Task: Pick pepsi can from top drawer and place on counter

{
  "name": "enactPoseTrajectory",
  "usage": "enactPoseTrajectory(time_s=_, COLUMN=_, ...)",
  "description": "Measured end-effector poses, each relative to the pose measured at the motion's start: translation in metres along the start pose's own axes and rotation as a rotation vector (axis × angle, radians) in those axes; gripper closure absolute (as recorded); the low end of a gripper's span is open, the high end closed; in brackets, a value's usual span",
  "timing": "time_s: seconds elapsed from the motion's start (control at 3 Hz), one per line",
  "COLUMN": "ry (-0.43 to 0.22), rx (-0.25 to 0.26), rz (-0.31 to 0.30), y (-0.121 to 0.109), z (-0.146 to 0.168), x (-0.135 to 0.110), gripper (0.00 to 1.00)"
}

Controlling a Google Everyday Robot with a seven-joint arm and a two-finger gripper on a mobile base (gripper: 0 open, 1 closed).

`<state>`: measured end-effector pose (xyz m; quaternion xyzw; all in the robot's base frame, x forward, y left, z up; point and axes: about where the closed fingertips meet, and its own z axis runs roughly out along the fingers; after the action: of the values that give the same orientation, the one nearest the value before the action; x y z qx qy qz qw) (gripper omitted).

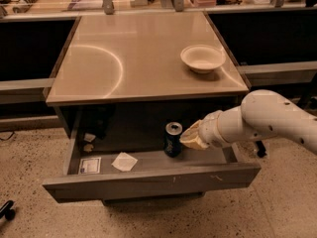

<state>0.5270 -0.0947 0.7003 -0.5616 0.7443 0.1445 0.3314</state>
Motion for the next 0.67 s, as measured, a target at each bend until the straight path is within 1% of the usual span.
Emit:
enactPoseTrajectory(time_s=0.33, ry=-0.023, rx=0.002, rz=-0.006, y=-0.0054, z=0.0134, x=0.0022, gripper=0.11)
enactPoseTrajectory(time_s=0.67, ry=-0.033, rx=0.005, rz=-0.017, y=-0.0101, z=0.0215, x=0.0023, gripper=0.04)
